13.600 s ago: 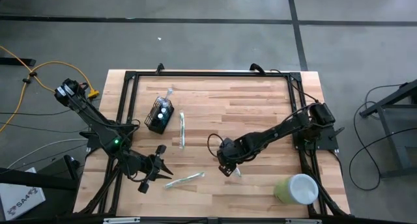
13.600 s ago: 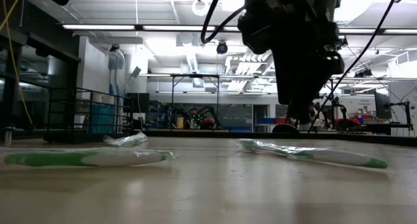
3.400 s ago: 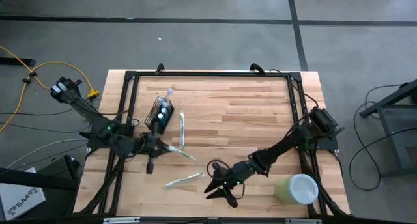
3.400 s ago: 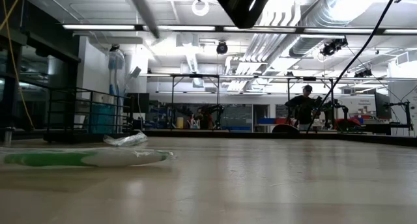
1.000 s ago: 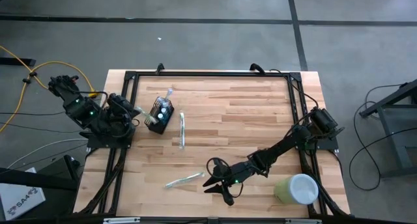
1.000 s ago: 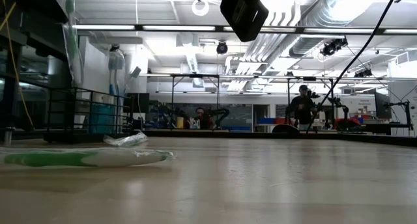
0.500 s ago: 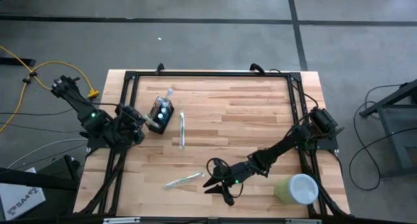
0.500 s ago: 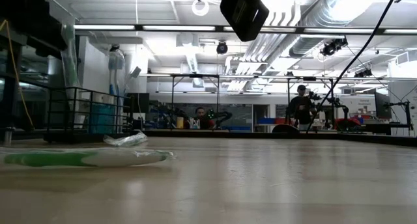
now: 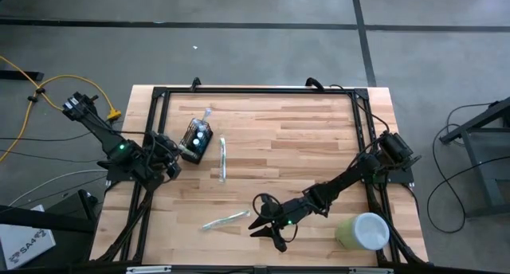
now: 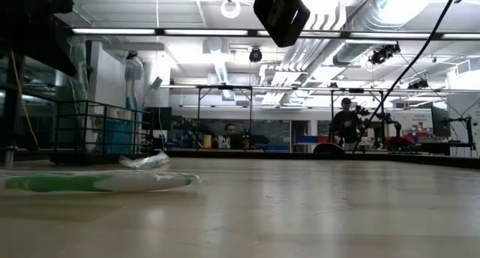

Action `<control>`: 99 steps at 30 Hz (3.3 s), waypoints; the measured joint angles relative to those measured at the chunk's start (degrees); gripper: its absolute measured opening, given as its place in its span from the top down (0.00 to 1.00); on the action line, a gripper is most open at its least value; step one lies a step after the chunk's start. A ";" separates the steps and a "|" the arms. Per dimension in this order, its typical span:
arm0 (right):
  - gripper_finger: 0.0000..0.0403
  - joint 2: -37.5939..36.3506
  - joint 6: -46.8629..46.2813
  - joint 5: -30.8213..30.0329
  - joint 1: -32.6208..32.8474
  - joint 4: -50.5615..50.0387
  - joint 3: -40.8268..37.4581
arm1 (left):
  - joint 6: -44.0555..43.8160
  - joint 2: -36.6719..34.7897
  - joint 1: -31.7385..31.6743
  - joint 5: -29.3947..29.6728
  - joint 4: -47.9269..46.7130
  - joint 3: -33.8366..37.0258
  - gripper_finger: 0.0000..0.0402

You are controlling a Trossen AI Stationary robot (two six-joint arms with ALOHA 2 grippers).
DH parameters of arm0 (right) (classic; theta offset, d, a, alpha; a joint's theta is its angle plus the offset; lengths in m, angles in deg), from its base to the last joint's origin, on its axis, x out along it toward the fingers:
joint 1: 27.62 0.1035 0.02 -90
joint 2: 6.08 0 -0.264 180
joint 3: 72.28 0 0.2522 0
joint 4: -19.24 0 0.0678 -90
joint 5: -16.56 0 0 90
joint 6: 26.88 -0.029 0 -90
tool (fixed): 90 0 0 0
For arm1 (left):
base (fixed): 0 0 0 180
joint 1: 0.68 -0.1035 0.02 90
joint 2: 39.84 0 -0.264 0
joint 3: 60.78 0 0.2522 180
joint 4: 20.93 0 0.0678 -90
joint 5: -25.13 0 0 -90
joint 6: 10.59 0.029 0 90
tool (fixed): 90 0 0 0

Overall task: Pick & Place toothbrushing station
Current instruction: Put the middle green toothbrush into the black wire organizer, then put the bottom green toothbrush into the black wire organizer

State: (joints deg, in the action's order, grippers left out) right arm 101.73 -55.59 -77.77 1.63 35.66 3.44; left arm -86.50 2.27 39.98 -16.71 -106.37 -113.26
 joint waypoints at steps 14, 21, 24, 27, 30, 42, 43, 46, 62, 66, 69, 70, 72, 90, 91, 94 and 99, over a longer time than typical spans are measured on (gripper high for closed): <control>0.74 0.00 0.00 0.10 0.00 0.00 0.01 | 2.39 -0.01 -1.18 -0.09 0.19 0.00 0.92; 0.74 0.00 0.00 0.07 0.00 0.00 0.01 | 2.50 -0.01 -1.18 -0.23 0.73 0.00 0.81; 0.74 0.00 0.00 0.05 0.00 0.00 0.00 | 3.44 -0.01 -1.18 -2.11 1.85 0.00 0.80; 0.74 0.00 0.00 0.05 0.00 0.00 0.00 | 4.10 0.00 -1.18 -4.74 2.15 0.00 0.80; 0.74 0.00 0.02 0.01 0.00 0.00 0.00 | 4.10 -0.01 -1.14 -5.18 2.14 0.00 0.80; 0.74 0.00 0.02 0.01 0.00 0.00 0.01 | 5.63 -0.01 -1.14 -10.53 2.55 -0.15 0.80; 0.74 0.00 0.02 0.01 0.00 0.00 0.02 | 5.65 -0.01 -1.14 -11.00 2.52 -0.15 0.80; 0.74 0.00 0.04 0.01 0.00 0.00 0.00 | 6.23 -0.01 -1.14 -11.97 2.47 -0.15 0.80; 0.74 0.00 0.44 0.01 0.00 0.00 0.02 | 15.34 0.67 2.31 -19.86 25.20 -0.28 0.80; 0.74 0.00 0.17 -0.03 0.00 -0.80 0.00 | 23.42 4.09 4.84 -19.69 38.33 -0.33 0.80; 0.74 0.02 0.15 -1.39 0.00 -4.53 0.00 | 25.30 8.60 5.94 -19.61 43.35 -0.35 0.80; 0.74 0.06 0.15 -2.40 0.00 -5.67 0.00 | 25.23 10.18 6.14 -19.62 44.04 -0.35 0.80; 0.74 0.07 0.72 -4.29 -0.20 -8.04 0.00 | 24.65 13.41 6.39 -19.61 44.77 -0.35 0.80; 0.74 6.13 14.36 -7.58 -5.76 -15.13 0.01 | 16.71 26.88 6.40 -19.38 49.08 -0.33 0.80; 0.74 6.10 14.91 -7.48 -6.06 -15.13 0.02 | 17.14 26.82 6.40 -19.38 49.37 -0.33 0.80; 0.74 6.10 16.84 -7.36 -6.59 -14.57 0.00 | 17.36 26.72 6.25 -19.37 50.43 -0.33 0.80; 0.74 6.10 18.56 -6.47 -6.52 -12.77 0.00 | 17.36 26.74 6.25 -19.37 50.88 -0.31 0.80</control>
State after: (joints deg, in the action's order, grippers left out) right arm 107.82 -37.03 -84.24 -4.89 22.88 3.44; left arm -69.13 29.02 46.23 -36.07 -55.49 -113.57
